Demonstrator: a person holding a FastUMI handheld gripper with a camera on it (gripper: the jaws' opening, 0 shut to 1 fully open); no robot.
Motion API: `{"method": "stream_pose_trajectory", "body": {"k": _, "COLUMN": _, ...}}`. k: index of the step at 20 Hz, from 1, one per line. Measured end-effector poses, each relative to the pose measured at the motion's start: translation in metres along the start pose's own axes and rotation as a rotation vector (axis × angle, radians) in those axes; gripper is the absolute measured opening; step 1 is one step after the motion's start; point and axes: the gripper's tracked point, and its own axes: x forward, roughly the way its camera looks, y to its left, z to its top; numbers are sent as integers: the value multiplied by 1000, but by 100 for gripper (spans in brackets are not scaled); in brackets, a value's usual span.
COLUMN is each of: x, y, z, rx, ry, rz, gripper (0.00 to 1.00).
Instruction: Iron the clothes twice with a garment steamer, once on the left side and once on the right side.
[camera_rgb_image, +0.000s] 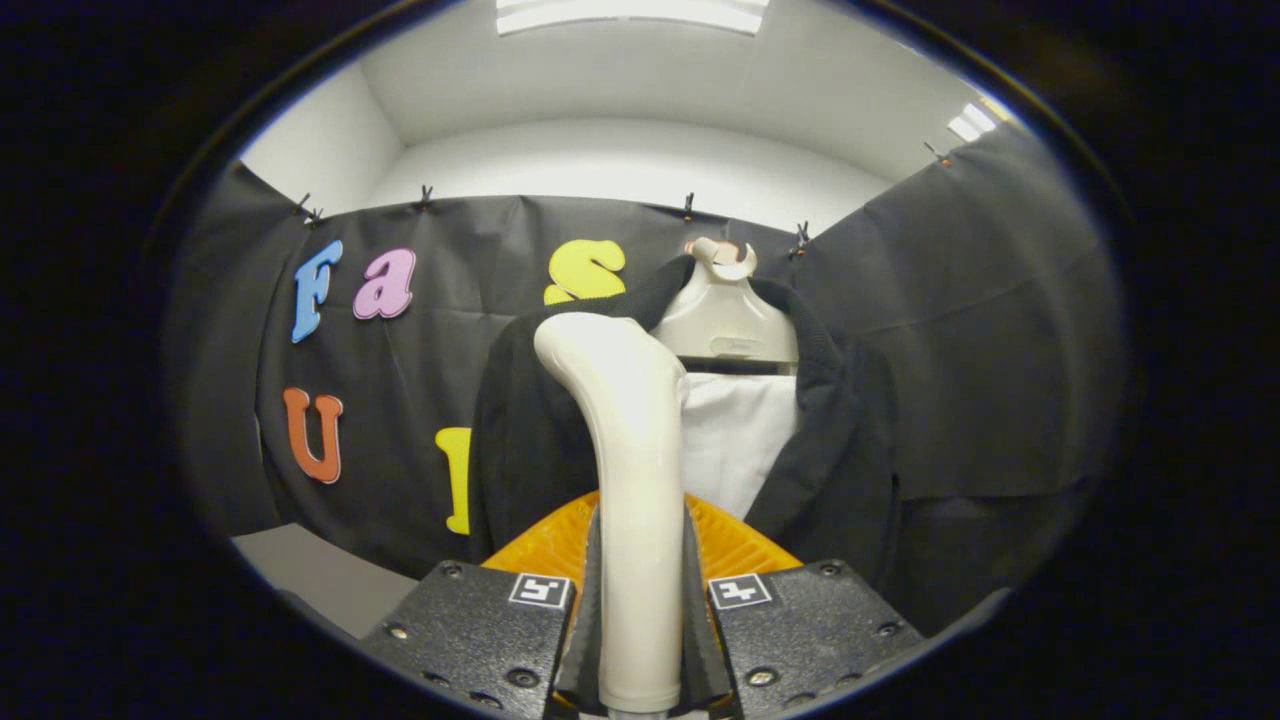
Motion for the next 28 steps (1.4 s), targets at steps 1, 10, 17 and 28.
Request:
{"method": "stream_pose_trajectory", "body": {"k": 1, "x": -7, "y": 3, "z": -9, "rx": -5, "ry": 9, "rz": -1, "gripper": 37}}
{"method": "stream_pose_trajectory", "body": {"k": 10, "x": -30, "y": -4, "z": -70, "rx": -23, "ry": 107, "rz": -36, "gripper": 37}}
{"method": "stream_pose_trajectory", "body": {"k": 17, "x": -44, "y": -14, "z": -116, "rx": -51, "ry": 177, "rz": -64, "gripper": 37}}
{"method": "stream_pose_trajectory", "body": {"k": 28, "x": -67, "y": -20, "z": -175, "rx": -97, "ry": 257, "rz": -90, "gripper": 37}}
